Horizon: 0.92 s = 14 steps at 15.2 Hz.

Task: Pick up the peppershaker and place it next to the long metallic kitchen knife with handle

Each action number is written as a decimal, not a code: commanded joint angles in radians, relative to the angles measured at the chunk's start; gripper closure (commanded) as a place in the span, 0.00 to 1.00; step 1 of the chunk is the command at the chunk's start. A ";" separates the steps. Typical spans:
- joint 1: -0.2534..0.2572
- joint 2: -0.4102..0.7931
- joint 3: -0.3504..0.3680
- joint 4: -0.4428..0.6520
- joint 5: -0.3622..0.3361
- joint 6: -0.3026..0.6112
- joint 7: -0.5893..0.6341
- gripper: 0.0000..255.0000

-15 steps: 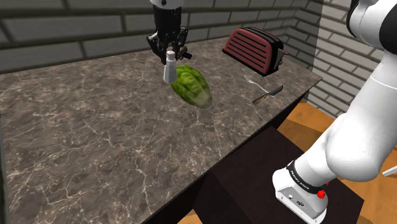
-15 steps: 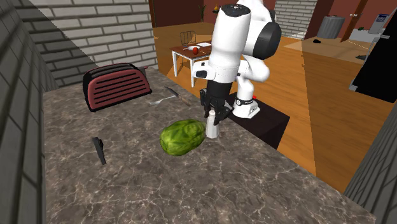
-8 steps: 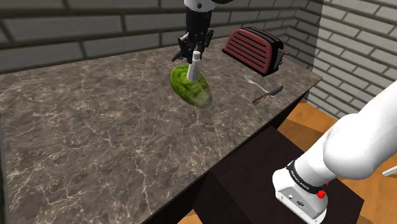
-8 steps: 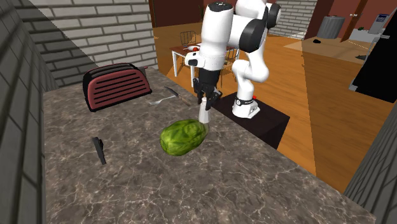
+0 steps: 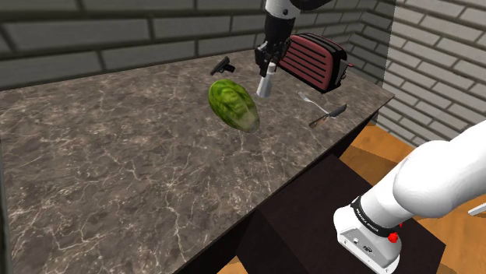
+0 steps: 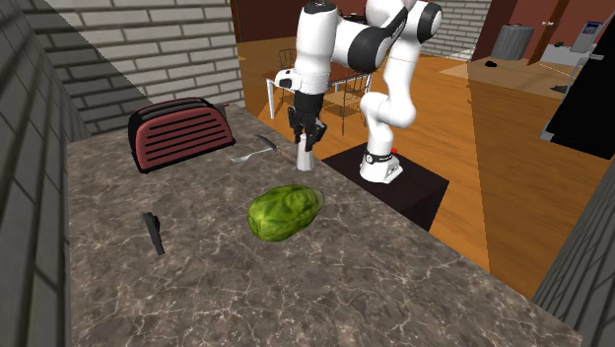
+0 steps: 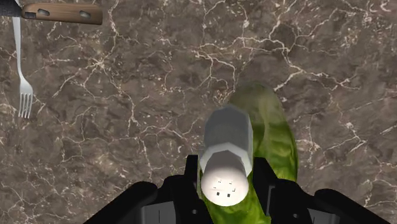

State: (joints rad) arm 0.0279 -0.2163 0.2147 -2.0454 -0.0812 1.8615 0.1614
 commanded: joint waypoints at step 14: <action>-0.128 -0.223 -0.250 -0.220 -0.045 0.033 -0.358 1.00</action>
State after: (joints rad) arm -0.0897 -0.4313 -0.0160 -2.2505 -0.1188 1.8859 -0.1700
